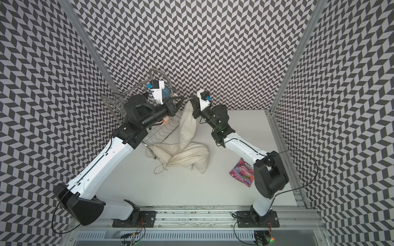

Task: Close the soil bag
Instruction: Pick up the soil bag from the center of the board, then place the soil bag at the center of the board.

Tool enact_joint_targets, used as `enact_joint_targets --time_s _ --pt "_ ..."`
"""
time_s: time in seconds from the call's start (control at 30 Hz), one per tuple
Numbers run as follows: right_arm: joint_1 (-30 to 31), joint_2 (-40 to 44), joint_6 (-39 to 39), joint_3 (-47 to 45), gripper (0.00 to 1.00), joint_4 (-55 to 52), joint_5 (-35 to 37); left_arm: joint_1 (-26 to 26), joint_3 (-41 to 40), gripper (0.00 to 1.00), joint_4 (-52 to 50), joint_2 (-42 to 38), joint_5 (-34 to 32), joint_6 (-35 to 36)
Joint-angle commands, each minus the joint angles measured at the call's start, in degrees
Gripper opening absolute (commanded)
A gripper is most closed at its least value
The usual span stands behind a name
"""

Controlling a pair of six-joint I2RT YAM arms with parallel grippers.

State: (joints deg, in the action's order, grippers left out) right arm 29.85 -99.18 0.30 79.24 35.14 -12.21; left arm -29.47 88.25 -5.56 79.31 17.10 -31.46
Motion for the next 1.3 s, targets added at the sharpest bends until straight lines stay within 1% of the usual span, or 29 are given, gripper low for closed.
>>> enact_joint_targets --time_s 0.0,0.1,0.23,0.3,0.43,0.53,0.63,0.7,0.77,0.83,0.9,0.93,1.0,1.07,1.1,1.13,1.17,1.23,1.27 --pt "-12.75 -5.88 2.62 -3.52 0.10 -24.97 21.01 0.28 4.40 0.00 18.45 -11.82 8.06 -0.03" --pt "-14.67 -4.74 3.11 -6.98 0.10 -25.17 21.37 2.23 -3.20 0.00 21.07 -14.42 6.66 -1.41" --pt "-15.07 -2.02 4.57 -13.45 0.10 -23.75 19.14 5.60 -17.16 0.00 27.41 -18.02 5.30 -6.79" --pt "-14.86 -1.07 5.87 -16.48 0.10 -24.05 16.42 6.37 -24.01 0.00 28.26 -20.78 2.21 -7.75" --pt "-13.39 1.26 9.94 -23.87 0.10 -24.79 16.72 8.57 -39.45 0.00 31.16 -28.71 -3.07 -11.88" --pt "-11.71 4.44 12.23 -29.60 0.10 -23.30 17.68 10.86 -44.44 0.00 26.71 -35.65 -5.80 -11.94" --pt "-10.87 7.33 14.52 -33.70 0.10 -22.54 18.23 11.71 -45.62 0.00 19.14 -41.50 -7.68 -8.84" --pt "-10.46 9.76 15.35 -36.77 0.12 -21.25 16.89 11.72 -47.47 0.00 15.05 -44.24 -8.44 -7.23" --pt "-9.73 12.54 15.54 -39.74 0.15 -18.99 14.74 11.82 -50.85 0.00 12.52 -45.23 -7.98 -6.93" --pt "-8.93 16.42 15.22 -42.41 0.20 -16.68 11.92 11.84 -57.55 0.00 12.85 -45.53 -6.52 -8.91" --pt "-8.75 20.23 14.52 -43.39 0.24 -16.90 11.10 11.90 -63.90 0.00 14.74 -46.23 -6.33 -10.90" --pt "-8.75 22.31 13.97 -43.83 0.29 -17.12 10.87 11.90 -66.94 0.00 15.44 -46.75 -6.85 -11.62" --pt "-8.75 27.32 12.91 -44.79 0.37 -17.62 10.63 11.90 -71.43 0.00 16.25 -48.63 -9.91 -12.42" --pt "-8.75 32.25 12.50 -46.15 0.49 -18.03 12.38 11.85 -73.81 0.01 15.95 -50.43 -13.95 -11.74" --pt "-8.75 34.82 12.58 -47.02 0.57 -18.11 14.36 11.87 -74.13 0.11 14.85 -51.08 -15.63 -11.03" --pt "-8.87 36.91 12.84 -48.11 0.64 -17.80 17.21 11.89 -74.25 0.24 13.93 -51.36 -17.52 -10.20" --pt "-8.94 38.76 13.16 -49.43 0.69 -17.12 20.67 11.94 -74.59 0.31 13.46 -51.47 -19.13 -9.30" --pt "-9.58 42.53 15.41 -52.70 0.85 -15.01 29.88 11.89 -75.97 0.41 14.26 -51.36 -22.17 -8.00" --pt "-10.40 43.85 15.73 -54.23 0.88 -13.51 33.27 11.90 -76.89 0.47 15.10 -51.28 -23.60 -7.08"
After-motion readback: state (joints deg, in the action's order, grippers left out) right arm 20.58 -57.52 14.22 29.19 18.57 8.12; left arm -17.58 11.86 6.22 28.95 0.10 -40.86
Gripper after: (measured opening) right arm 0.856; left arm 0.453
